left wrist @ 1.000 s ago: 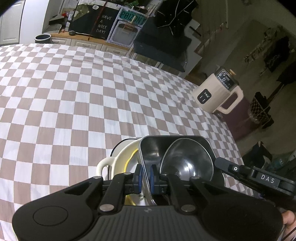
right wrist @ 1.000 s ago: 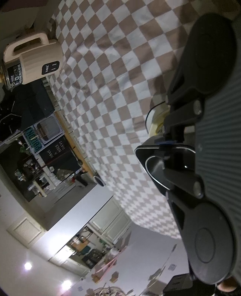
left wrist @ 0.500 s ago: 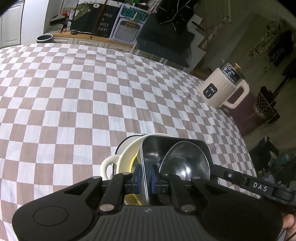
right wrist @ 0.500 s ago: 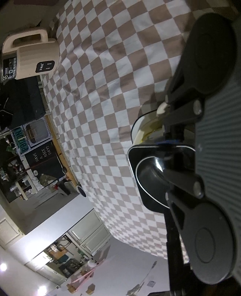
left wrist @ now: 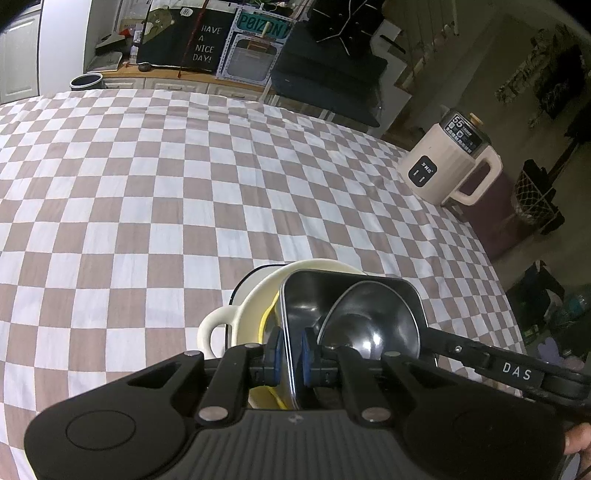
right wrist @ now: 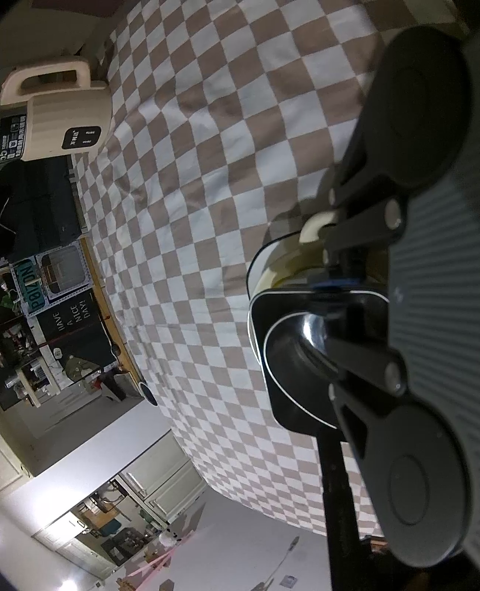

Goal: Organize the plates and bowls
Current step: 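Lower the square pan into the cream bowl with both grippers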

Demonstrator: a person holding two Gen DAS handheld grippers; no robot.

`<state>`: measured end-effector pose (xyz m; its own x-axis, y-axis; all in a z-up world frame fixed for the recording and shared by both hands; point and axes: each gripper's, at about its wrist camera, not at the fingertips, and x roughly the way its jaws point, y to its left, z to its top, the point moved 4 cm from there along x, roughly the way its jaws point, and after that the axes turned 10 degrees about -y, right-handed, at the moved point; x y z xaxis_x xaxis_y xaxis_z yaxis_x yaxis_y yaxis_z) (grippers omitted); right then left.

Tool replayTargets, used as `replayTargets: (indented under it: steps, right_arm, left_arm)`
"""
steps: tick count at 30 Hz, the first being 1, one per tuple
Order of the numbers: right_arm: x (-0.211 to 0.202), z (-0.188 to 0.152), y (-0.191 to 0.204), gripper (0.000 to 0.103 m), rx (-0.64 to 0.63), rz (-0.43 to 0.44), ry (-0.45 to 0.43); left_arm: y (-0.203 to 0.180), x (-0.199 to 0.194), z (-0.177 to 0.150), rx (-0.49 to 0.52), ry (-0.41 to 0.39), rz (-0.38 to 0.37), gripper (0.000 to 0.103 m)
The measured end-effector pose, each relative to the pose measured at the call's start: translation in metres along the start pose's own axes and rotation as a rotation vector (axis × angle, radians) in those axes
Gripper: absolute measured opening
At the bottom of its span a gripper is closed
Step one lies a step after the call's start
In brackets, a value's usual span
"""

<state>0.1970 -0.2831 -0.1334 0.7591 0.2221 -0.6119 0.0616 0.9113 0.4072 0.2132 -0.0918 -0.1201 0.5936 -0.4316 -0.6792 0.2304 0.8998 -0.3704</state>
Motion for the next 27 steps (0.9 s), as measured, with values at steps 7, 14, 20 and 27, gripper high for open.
replayTargets:
  steps: [7,14,20,27]
  right_arm:
    - [0.0024,0.0005,-0.0010,0.012,-0.007,-0.007,0.005]
    - [0.0030,0.0010,-0.0019,0.012,-0.004,-0.005,0.009]
    - [0.0044,0.0008,-0.0036,0.015,0.005,-0.016,0.016]
    - [-0.0009,0.0030,-0.0021,0.048,0.017,-0.004,-0.012]
  left_arm:
    - [-0.0002,0.0007,-0.0001,0.000,0.001,0.000,0.010]
    - [0.0002,0.0009,-0.0003,0.000,0.002,0.002,0.010]
    - [0.0027,-0.0007,-0.0006,-0.012,0.001,0.000,0.015]
    - [0.0064,-0.0081,-0.0005,-0.020,0.003,0.010,0.024]
